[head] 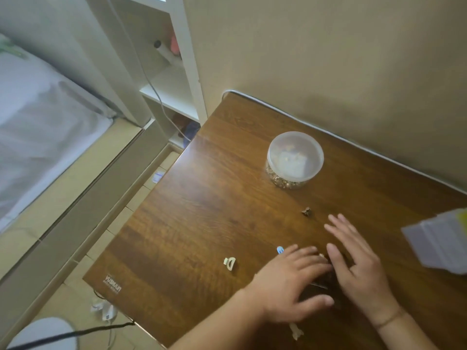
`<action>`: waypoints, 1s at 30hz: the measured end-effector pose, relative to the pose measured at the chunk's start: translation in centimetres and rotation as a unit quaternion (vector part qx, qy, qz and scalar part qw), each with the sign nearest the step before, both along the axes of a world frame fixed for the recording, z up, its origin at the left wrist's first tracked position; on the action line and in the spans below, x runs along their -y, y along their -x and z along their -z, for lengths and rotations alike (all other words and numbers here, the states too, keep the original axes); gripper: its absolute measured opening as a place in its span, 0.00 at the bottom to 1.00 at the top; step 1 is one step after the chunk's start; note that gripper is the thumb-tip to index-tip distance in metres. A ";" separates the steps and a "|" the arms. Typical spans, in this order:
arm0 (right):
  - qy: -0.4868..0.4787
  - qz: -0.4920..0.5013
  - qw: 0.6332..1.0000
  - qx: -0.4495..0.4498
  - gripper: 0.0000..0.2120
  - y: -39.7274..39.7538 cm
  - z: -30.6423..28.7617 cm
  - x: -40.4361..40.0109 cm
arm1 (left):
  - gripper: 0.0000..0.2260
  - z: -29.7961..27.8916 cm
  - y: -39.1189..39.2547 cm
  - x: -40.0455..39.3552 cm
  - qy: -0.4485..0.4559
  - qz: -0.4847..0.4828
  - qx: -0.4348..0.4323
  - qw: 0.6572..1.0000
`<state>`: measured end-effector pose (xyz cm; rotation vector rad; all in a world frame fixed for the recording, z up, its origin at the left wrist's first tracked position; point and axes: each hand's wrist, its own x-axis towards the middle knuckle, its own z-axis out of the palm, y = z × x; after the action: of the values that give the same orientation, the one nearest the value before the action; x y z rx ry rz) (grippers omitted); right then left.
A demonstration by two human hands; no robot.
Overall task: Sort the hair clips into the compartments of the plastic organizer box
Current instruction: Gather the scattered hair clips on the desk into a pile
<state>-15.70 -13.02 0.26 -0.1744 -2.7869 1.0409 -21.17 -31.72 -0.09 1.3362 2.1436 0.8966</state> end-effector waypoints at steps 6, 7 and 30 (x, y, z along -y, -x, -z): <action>-0.114 -0.117 0.982 0.092 0.26 3.9 0.4 1.1 | 0.14 -0.8 -2.3 3.9 -0.158 -0.087 -0.087 0.980; -0.130 -0.131 0.975 0.120 0.28 4.3 0.6 1.3 | 0.14 -0.5 -2.3 5.3 -0.156 -0.141 -0.108 0.972; 0.032 0.270 0.950 0.150 0.31 -29.3 0.3 -6.7 | 0.33 2.9 -10.9 -5.2 0.056 0.010 -0.081 0.995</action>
<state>13.56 -6.34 -0.07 -1.1183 -2.6879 1.0185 -10.23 -26.51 -2.94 1.4137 2.2617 0.6699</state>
